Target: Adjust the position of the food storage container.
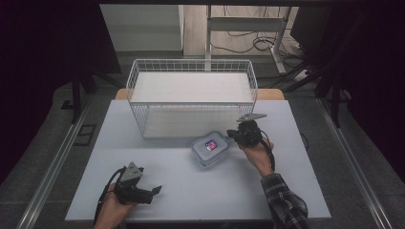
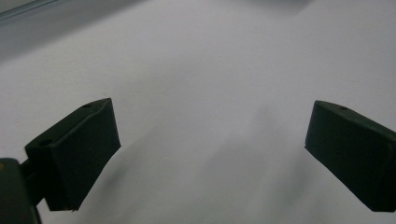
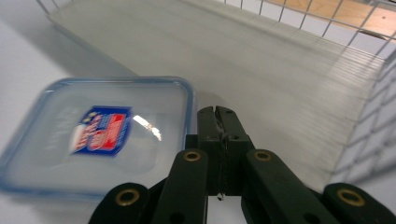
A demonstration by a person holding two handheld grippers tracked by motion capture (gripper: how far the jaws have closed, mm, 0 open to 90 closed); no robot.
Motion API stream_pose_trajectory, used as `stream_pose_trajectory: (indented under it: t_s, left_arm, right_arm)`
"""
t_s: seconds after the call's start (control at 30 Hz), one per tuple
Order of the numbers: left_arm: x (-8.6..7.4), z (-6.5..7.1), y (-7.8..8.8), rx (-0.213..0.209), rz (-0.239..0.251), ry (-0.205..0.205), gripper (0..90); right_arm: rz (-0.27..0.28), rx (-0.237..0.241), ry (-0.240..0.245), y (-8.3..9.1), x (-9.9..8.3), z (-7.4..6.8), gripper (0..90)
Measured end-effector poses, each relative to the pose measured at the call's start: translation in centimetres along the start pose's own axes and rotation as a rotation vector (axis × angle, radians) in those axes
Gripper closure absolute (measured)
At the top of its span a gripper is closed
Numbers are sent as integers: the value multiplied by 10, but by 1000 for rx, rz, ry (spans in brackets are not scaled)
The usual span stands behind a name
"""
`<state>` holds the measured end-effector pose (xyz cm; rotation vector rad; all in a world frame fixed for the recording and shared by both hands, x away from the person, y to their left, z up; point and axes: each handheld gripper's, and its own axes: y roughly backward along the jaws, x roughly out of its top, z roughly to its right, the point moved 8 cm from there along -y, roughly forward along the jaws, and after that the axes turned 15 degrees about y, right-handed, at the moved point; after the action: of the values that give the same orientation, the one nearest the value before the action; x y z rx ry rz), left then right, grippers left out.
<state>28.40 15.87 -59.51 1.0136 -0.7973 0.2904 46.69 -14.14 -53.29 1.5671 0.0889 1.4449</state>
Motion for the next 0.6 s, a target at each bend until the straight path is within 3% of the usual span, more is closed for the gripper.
stream_pose_trajectory:
  t_s: [0.13, 0.23, 0.3, 0.37, 0.47, 0.6]
  left_arm:
    - [1, -2, 1, -27, 3, 53, 30]
    - [2, -1, 0, -29, 0, 58, 45]
    - [3, 1, -2, -23, -8, 47, 69]
    - [5, 4, -5, -16, -20, 26, 101]
    - [15, 5, -16, 10, -17, -20, 203]
    - [23, 1, -24, -7, -10, 9, 375]
  right_arm:
    - [-37, 4, 8, -17, -4, 5, 889]
    - [-39, 27, 10, -24, -7, 6, 889]
    - [-35, 65, 1, -27, -10, 4, 889]
    - [-30, 73, -9, -29, -12, 0, 892]
    - [-20, 106, -24, -27, -13, -8, 891]
    - [-24, 131, 1, -24, -12, -24, 891]
